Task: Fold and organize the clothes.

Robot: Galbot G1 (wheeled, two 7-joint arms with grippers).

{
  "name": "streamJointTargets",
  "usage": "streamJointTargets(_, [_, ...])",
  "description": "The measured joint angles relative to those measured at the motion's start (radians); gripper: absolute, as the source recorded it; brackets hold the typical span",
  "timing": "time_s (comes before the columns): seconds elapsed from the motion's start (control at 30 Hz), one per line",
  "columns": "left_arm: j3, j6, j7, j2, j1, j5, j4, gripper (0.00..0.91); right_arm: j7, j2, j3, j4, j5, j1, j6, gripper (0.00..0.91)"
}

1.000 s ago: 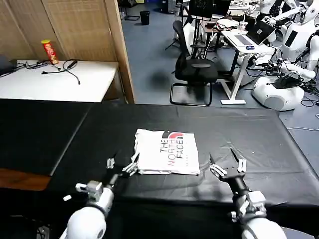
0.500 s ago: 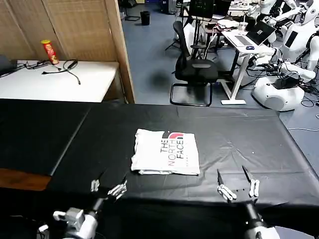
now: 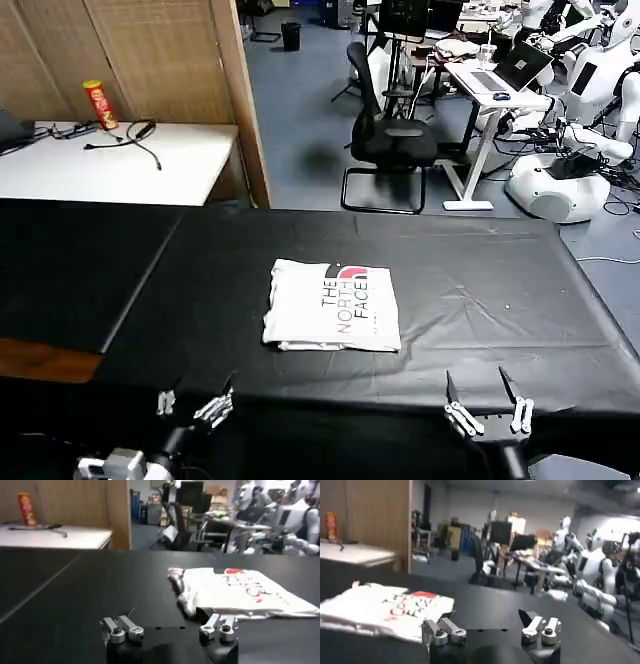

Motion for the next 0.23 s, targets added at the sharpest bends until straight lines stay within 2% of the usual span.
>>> streamJointTargets(0.23, [-0.026,0.014,-0.002,0.006,0.035,-0.002,-0.025,0.878,0.004,0.009,0.016,-0.008,0.035,-0.032,-0.017,0.878])
